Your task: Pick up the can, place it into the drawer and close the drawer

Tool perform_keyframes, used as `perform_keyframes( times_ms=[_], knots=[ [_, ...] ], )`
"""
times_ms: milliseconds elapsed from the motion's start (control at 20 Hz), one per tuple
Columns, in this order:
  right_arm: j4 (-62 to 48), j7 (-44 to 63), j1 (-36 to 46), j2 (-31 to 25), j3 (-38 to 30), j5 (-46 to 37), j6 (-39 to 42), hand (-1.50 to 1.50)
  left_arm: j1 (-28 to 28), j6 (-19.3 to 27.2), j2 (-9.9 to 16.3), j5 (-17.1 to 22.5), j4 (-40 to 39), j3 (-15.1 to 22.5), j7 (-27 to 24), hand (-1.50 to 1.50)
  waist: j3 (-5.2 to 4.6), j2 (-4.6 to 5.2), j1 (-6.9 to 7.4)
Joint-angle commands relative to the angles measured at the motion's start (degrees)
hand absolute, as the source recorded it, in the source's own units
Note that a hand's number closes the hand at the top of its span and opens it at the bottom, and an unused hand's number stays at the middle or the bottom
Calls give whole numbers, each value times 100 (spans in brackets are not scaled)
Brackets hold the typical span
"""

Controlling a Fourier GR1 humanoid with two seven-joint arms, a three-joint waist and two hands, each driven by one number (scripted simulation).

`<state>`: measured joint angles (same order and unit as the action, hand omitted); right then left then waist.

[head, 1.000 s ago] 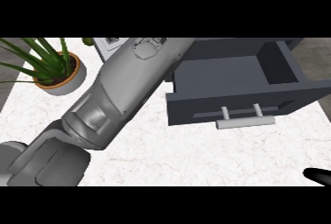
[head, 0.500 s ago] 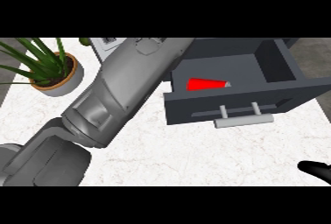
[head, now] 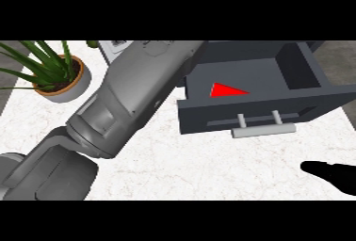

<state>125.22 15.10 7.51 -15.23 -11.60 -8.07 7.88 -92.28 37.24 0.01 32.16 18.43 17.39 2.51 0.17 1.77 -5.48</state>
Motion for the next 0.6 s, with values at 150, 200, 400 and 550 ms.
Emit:
perform_keyframes(
  times_ms=[150, 200, 400, 550],
  knots=[
    [-637, -318, 481, -369, 753, -1557, -59, -150, -46, 111, -1, 371, 69, -89, -240, -150, -8, 16, 136],
    [-864, -421, 624, -352, 747, -1754, -207, -150, 176, -46, -1, 352, 54, -83, -441, -150, -9, -1, 247],
    [-1475, -688, 730, -320, 1351, -2628, -410, -150, -407, 38, -1, 237, -175, -101, -131, -150, -8, -46, 388],
    [-2408, -948, 1104, -161, 1605, -3158, -798, -150, -323, -115, -1, 201, -151, 25, -126, -150, -5, -50, 469]
  ],
)
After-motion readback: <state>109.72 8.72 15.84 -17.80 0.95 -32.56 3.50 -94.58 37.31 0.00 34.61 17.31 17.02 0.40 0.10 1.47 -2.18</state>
